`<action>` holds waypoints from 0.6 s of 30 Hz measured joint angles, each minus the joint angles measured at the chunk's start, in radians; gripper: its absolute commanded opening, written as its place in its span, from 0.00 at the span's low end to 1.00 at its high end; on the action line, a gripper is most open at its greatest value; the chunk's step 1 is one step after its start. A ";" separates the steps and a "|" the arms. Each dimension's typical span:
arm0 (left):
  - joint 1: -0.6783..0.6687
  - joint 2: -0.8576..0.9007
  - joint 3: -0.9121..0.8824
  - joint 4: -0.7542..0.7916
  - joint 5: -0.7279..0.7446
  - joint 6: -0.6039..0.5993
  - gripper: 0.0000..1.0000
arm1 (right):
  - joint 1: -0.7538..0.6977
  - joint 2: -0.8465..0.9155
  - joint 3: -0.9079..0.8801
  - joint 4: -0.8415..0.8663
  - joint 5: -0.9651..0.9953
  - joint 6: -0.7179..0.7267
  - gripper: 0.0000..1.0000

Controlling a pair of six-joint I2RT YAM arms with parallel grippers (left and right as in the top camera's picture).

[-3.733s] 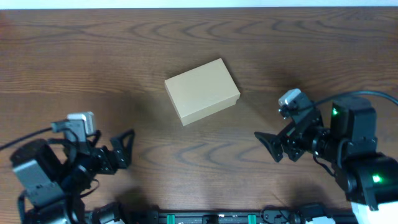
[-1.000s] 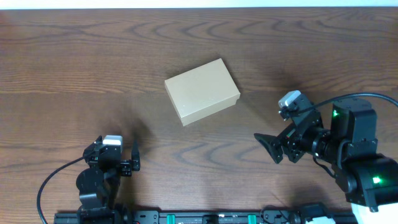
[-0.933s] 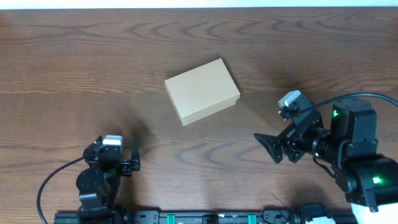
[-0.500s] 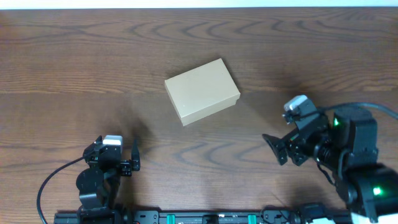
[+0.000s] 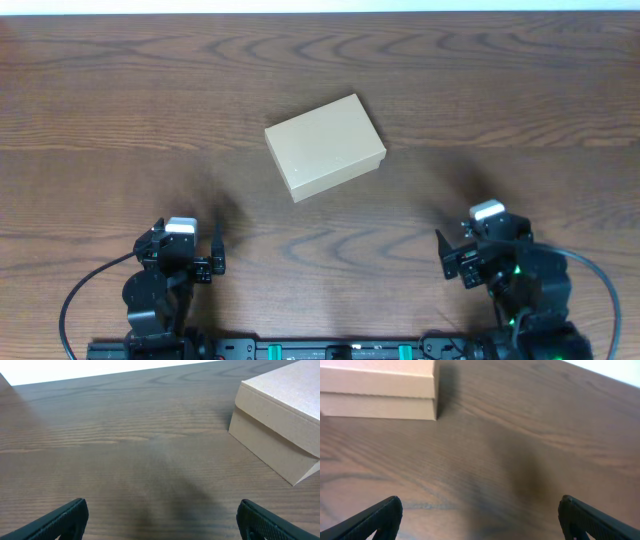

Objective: Pack container

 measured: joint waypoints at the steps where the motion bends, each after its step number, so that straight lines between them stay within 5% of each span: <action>1: 0.000 0.000 0.000 0.000 0.000 0.000 0.95 | 0.000 -0.029 -0.031 0.010 0.010 0.018 0.99; 18: 0.000 0.000 0.000 0.000 0.000 0.000 0.95 | 0.000 -0.278 -0.246 0.005 0.136 0.220 0.99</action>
